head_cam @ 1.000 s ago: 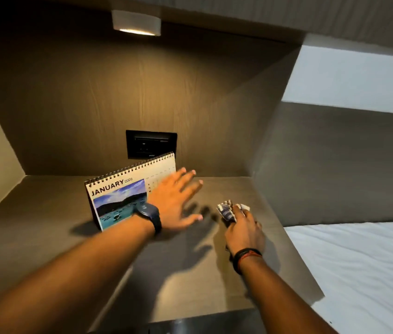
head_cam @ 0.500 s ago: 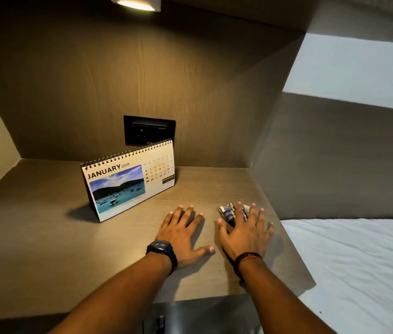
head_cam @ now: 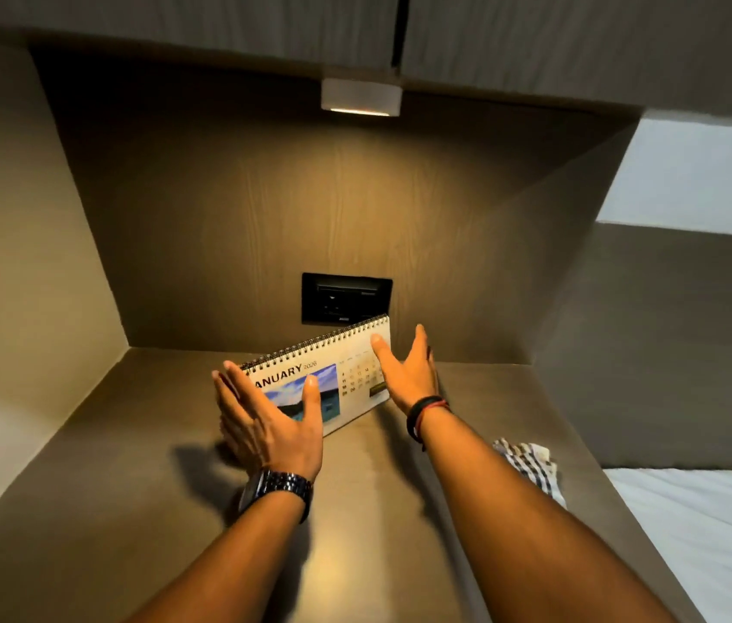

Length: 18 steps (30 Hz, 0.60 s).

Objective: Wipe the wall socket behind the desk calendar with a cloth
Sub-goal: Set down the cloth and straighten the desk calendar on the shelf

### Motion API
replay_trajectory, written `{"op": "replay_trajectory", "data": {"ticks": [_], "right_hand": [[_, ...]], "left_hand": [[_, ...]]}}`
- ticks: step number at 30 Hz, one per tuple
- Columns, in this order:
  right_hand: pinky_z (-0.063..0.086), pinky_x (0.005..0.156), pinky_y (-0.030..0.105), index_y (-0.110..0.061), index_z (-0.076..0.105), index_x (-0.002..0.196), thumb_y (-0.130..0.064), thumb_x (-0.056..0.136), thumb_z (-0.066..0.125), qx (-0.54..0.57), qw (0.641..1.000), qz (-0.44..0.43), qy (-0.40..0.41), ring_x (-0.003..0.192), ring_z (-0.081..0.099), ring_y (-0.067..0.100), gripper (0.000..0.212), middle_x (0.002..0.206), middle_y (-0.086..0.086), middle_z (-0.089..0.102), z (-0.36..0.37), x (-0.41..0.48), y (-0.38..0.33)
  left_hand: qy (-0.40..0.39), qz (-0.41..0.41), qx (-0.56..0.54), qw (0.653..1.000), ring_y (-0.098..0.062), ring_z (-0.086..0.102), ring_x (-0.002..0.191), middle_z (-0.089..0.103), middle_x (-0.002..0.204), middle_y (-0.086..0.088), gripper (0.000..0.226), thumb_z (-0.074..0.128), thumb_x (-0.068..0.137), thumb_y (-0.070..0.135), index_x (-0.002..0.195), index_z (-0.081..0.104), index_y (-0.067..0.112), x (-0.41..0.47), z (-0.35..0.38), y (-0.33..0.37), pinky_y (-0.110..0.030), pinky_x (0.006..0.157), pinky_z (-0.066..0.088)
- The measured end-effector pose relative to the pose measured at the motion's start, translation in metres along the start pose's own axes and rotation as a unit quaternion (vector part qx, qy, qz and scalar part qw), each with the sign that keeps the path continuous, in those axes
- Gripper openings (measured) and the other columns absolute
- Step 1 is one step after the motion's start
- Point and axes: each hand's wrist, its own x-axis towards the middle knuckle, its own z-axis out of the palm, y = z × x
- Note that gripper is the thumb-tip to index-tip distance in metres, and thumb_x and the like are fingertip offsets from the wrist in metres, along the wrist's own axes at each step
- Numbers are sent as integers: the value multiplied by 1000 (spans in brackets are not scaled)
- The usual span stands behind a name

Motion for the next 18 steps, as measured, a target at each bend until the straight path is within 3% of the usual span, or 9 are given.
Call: {"op": "replay_trajectory", "data": {"ticks": [2, 4, 5, 7, 12, 18], "right_hand": [[32, 112, 46, -25, 13, 148, -63, 78, 55, 46, 998, 29, -41, 139, 34, 29, 91, 156, 7, 26, 5, 9, -9], [49, 89, 36, -19, 37, 137, -61, 82, 50, 95, 991, 45, -88, 114, 58, 23, 71, 138, 8, 53, 10, 14, -15], [50, 77, 31, -16, 46, 127, -60, 84, 49, 109, 989, 45, -92, 101, 63, 19, 62, 123, 6, 62, 12, 13, -17], [49, 67, 29, -16, 49, 117, -59, 84, 49, 128, 989, 47, -47, 89, 63, 17, 54, 107, 4, 64, 21, 6, -18], [47, 90, 39, -24, 38, 131, -62, 81, 49, 58, 991, 67, 104, 113, 56, 35, 64, 130, 14, 52, 58, -27, -12], [47, 98, 46, -23, 23, 140, -61, 81, 51, 41, 988, 83, 126, 117, 52, 30, 76, 134, 12, 48, 88, -45, -12]], "left_hand": [[-34, -21, -29, 999, -35, 25, 140, 16, 157, -16, 97, 56, 81, 57, 149, -3, 21, 3, 2, -3, -56, 108, 30], [-52, -28, -54, 997, -34, 27, 139, 18, 156, -14, 98, 60, 81, 51, 148, -6, 25, 9, 4, -5, -55, 107, 33], [-57, -33, -66, 996, -33, 28, 138, 19, 156, -13, 97, 61, 81, 49, 148, -6, 26, 13, 4, -6, -53, 107, 34], [-66, -43, -88, 993, -32, 29, 138, 20, 155, -11, 95, 62, 82, 49, 149, -2, 28, 27, 5, -10, -48, 108, 33], [-89, -70, -142, 983, -33, 33, 134, 28, 151, -15, 87, 66, 81, 45, 147, 15, 20, 76, 4, -22, -42, 109, 29], [-124, -92, -126, 980, -35, 41, 127, 36, 145, -13, 92, 68, 76, 53, 145, 15, 23, 110, 2, -37, -49, 103, 38]]}}
